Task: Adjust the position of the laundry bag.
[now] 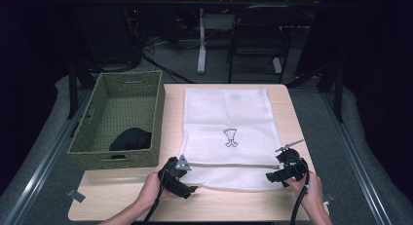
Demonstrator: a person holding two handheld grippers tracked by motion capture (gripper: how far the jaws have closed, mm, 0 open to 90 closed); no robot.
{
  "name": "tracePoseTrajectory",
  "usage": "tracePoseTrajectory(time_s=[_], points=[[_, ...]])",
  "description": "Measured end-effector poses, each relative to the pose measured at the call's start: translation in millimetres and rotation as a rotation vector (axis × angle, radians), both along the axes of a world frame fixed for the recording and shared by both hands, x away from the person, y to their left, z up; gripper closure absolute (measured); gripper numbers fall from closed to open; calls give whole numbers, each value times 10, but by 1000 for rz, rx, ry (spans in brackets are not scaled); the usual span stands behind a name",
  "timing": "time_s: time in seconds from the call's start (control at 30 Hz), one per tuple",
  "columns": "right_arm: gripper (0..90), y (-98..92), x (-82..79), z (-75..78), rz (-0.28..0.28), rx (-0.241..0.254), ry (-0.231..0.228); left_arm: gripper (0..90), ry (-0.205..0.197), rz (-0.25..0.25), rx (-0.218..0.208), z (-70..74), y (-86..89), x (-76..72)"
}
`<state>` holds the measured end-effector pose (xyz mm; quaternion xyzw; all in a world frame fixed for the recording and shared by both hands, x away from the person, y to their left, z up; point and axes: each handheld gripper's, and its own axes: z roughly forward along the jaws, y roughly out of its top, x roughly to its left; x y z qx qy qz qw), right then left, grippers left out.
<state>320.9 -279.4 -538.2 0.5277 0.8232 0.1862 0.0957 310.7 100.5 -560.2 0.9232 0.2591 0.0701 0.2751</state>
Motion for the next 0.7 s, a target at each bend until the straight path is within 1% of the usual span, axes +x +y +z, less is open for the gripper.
tracePoseTrajectory(time_s=[0.03, 0.07, 0.1, 0.13, 0.17, 0.2, 0.23, 0.27, 0.3, 0.33, 0.37, 0.43, 0.47, 0.5, 0.53, 0.57, 0.6, 0.63, 0.67, 0.7], points=[[129, -2, -2, -26, 1, -3, 20, 183, 2, -2, 2, -13, -8, 6], [140, 18, -12, -53, -4, -26, 35, 231, 1, 0, 7, -26, -15, 13], [140, 18, -12, -53, -4, -26, 35, 231, -1, 7, 11, -39, -23, 15], [150, 20, -8, -66, 3, -43, 36, 246, -8, 7, 21, -44, -27, 19], [167, 28, -1, -79, 11, -50, 38, 279, -7, 6, 21, -47, -27, 19], [203, 48, 3, -96, 14, -60, 45, 324, -18, 7, 22, -61, -23, 16], [203, 48, 3, -96, 14, -60, 45, 340, -18, 7, 22, -61, -23, 16], [249, 62, 5, -112, 14, -76, 55, 362, -23, 4, 20, -62, -16, 16], [249, 62, 5, -112, 14, -76, 55, 362, -27, 6, 18, -62, -11, 16], [273, 64, 5, -115, 10, -80, 56, 386, -34, 13, 16, -58, -3, 14], [301, 64, 3, -117, 7, -81, 56, 424, -38, 9, 16, -55, 6, 11], [330, 70, 2, -120, 4, -82, 59, 481, -39, -5, 7, -56, 27, 9], [354, 80, 3, -127, 10, -77, 58, 516, -41, 3, 1, -63, 33, 12], [354, 80, 3, -127, 10, -77, 58, 516, -41, 7, 0, -62, 38, 19], [380, 94, 2, -122, 0, -84, 69, 564, -42, 9, -2, -61, 44, 24], [380, 94, 2, -122, 0, -84, 69, 564, -45, 11, -1, -61, 49, 29], [406, 98, -1, -120, -3, -82, 73, 577, -42, 10, -3, -61, 55, 31], [419, 97, 5, -123, 12, -78, 67, 599, -43, 11, -3, -60, 57, 31], [444, 109, 22, -126, 23, -87, 64, 635, -45, 12, -1, -59, 58, 31], [444, 109, 22, -126, 23, -87, 64, 635, -45, 13, -1, -58, 57, 30]])
